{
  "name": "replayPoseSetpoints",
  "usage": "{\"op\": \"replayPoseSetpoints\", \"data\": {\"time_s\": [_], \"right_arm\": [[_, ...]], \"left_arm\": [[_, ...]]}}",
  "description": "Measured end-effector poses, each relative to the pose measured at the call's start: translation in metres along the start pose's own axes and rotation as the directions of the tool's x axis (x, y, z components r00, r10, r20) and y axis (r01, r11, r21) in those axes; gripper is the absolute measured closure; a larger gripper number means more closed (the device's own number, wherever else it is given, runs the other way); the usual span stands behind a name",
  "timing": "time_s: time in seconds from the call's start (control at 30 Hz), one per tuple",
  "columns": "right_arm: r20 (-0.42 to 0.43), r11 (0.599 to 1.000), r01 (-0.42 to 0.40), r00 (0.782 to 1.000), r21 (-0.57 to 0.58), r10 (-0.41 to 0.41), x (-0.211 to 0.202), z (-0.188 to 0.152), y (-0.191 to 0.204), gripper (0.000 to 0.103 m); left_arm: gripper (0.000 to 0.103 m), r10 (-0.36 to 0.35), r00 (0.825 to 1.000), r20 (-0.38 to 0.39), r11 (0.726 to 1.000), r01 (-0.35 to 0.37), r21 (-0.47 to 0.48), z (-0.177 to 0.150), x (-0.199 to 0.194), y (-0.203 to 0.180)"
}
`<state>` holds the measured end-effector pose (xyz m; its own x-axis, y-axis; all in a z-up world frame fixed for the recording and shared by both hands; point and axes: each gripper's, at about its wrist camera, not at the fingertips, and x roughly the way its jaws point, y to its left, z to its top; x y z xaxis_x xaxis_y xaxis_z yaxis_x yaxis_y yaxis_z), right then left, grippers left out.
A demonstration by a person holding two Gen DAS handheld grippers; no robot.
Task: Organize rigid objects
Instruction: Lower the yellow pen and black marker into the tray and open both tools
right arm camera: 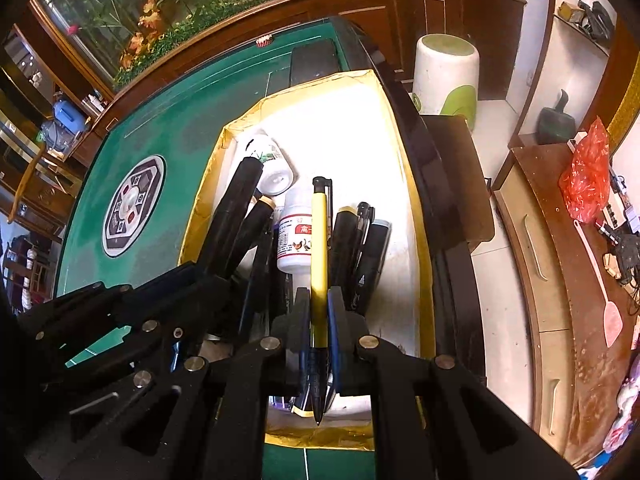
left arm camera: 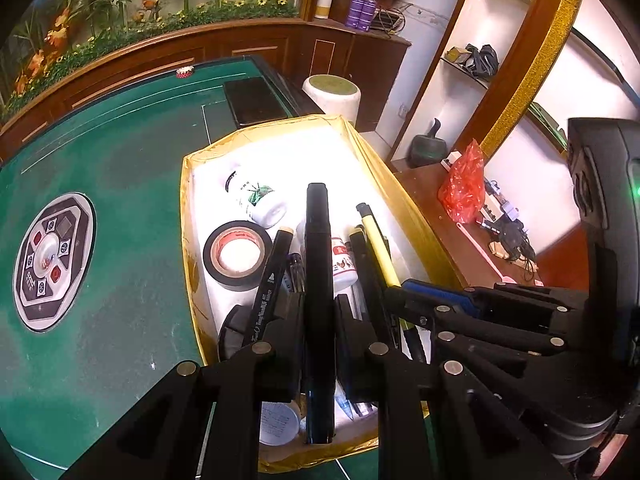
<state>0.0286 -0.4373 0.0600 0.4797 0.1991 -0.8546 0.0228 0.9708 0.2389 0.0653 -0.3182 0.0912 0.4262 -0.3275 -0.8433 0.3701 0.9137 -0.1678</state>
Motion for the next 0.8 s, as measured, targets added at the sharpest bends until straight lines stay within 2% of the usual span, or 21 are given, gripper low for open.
{"op": "replayPoseSetpoints", "data": {"time_s": [0.8], "right_arm": [[-0.023, 0.999, 0.046, 0.999, -0.015, -0.047, 0.010, -0.003, -0.003, 0.095]], "left_arm": [[0.088, 0.022, 1.000, -0.014, 0.999, -0.021, 0.028, -0.006, 0.011, -0.003]]}}
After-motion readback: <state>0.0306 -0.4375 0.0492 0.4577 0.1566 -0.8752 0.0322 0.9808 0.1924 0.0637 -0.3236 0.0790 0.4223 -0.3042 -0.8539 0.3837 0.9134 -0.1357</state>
